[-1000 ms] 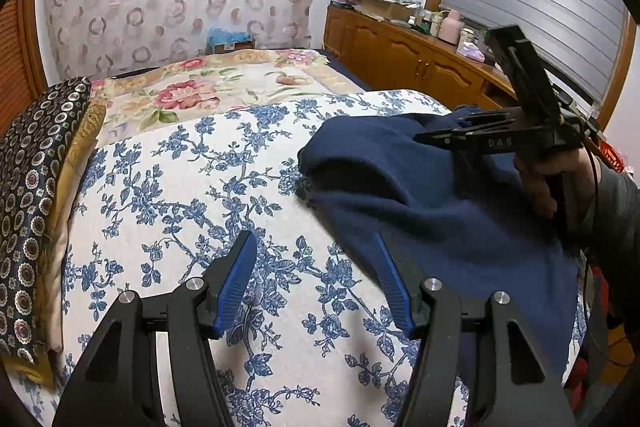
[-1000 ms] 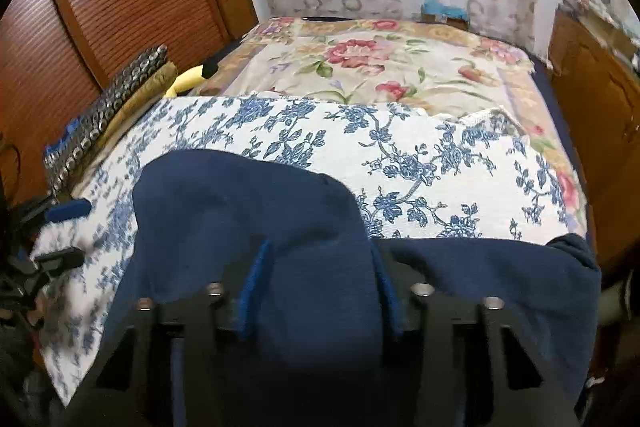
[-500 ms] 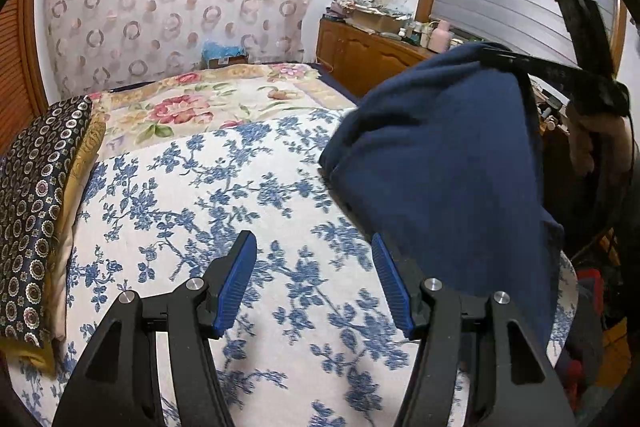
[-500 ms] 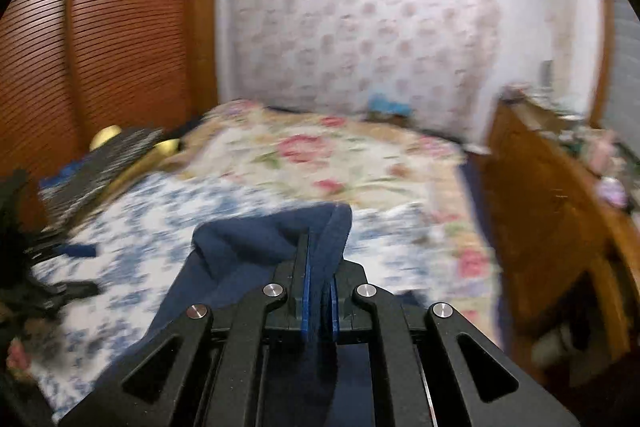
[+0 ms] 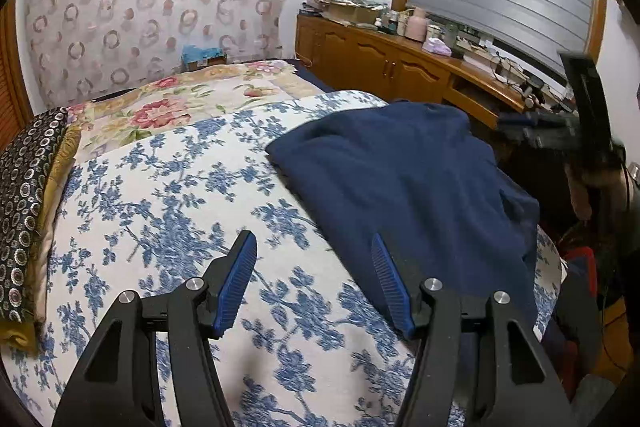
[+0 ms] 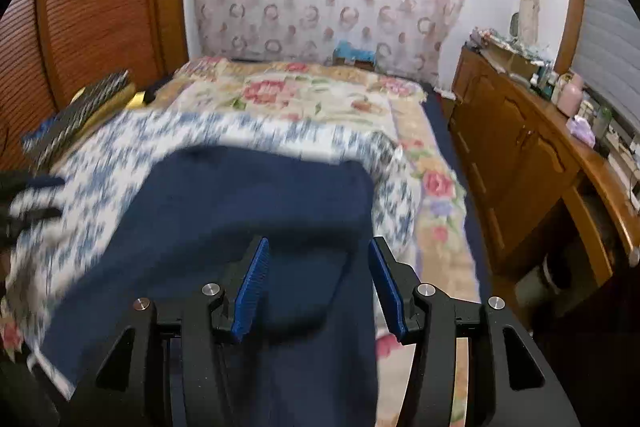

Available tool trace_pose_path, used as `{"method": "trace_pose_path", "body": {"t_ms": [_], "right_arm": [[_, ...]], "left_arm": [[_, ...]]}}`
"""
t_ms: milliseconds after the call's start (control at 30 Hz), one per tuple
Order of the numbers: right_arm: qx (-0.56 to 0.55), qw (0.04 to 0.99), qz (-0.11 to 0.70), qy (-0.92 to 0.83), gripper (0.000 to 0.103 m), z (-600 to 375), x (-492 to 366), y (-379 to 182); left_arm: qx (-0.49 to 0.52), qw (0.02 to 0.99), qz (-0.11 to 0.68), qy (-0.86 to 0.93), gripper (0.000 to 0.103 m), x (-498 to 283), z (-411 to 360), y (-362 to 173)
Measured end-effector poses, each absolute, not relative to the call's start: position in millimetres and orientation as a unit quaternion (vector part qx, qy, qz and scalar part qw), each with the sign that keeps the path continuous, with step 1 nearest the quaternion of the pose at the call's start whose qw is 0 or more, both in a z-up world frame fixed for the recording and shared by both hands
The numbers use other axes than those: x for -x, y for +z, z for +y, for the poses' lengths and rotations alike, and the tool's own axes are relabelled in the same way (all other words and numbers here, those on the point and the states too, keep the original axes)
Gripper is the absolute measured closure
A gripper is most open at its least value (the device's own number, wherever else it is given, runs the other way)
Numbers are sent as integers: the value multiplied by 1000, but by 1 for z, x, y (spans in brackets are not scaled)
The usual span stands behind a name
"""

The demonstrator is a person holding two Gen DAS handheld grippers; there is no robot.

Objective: Fold small clothes

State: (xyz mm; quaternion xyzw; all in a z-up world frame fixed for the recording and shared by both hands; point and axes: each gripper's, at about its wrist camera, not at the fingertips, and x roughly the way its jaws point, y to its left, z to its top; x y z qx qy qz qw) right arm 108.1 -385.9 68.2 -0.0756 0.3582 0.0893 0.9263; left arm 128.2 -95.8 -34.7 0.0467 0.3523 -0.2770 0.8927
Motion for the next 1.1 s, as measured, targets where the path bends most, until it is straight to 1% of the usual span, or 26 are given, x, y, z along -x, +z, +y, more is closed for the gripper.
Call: {"method": "trace_pose_path", "body": {"t_ms": [167,367,400,467,500,533,567,633,667,767,933,1033,1100], "right_arm": [[50,914,385,116,50,-394,-75,46],[39,908,397,132,50,-400,-85,39],[40,910,392,131,52,-402,-83,41],[53,915,377,134,68,-399,-75,45],[60,917,371,135,73,-394,-74,45],[65,918,366,138,85,-394,-70,46],[68,919,361,141,94,-396,-67,49],[72,922,352,144,97,-396,-59,51],[74,924,346,145,100,-397,-53,49],[80,929,328,150,101,-403,-37,56],[60,949,290,106,101,-424,-7,77],[37,952,292,82,101,-449,5,84],[34,946,314,69,101,-461,8,75]], "left_arm": [[-40,889,358,-282,42,-123,-100,-40],[-37,884,369,-284,42,-121,-104,-47],[-38,883,370,-285,42,-120,-105,-48],[-39,882,372,-286,42,-119,-107,-49],[-39,881,374,-286,42,-118,-107,-51],[-38,880,376,-288,42,-117,-109,-52],[-38,879,377,-289,42,-117,-110,-53],[-39,877,379,-293,42,-115,-113,-55],[-40,876,380,-295,42,-114,-115,-55],[-43,873,382,-301,42,-111,-120,-58],[-52,869,384,-307,42,-105,-129,-58],[-50,867,385,-312,42,-101,-132,-56],[-51,865,386,-318,42,-98,-136,-56]]}}
